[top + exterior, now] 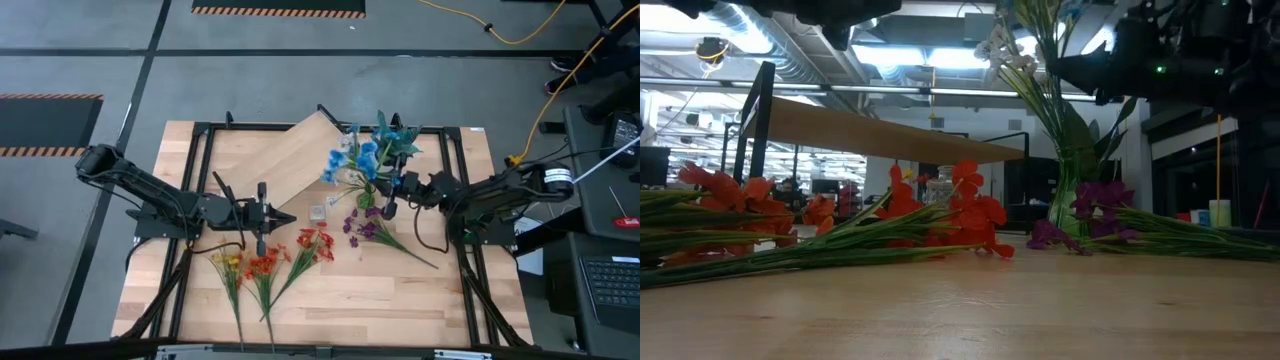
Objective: Pick and place flowers into a vace then onto a shelf
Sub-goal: Put the blue flowers into the green vase
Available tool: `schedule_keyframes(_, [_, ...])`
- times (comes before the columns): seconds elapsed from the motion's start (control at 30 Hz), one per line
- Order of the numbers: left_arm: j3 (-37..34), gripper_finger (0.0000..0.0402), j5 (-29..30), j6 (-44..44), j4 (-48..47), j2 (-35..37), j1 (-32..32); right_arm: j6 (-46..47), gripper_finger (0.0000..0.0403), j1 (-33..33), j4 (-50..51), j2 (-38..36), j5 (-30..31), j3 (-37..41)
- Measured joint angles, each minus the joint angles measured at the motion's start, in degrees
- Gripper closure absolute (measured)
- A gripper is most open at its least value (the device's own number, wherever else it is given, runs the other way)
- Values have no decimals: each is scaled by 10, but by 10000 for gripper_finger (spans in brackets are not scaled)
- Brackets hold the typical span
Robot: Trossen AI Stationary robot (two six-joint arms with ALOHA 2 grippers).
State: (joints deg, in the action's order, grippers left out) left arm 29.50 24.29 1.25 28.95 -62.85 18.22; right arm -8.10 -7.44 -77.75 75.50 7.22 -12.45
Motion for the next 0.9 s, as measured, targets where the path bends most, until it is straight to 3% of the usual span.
schedule_keyframes(0.33, [0,398,0,-5,0,0,0,-10,392,0,-122,93,13,0])
schedule_keyframes(0.77, [0,398,0,-5,0,0,0,0,392,0,-122,136,33,0])
schedule_keyframes(0.9, [0,398,0,-5,0,0,0,-1,373,0,-123,136,33,0])
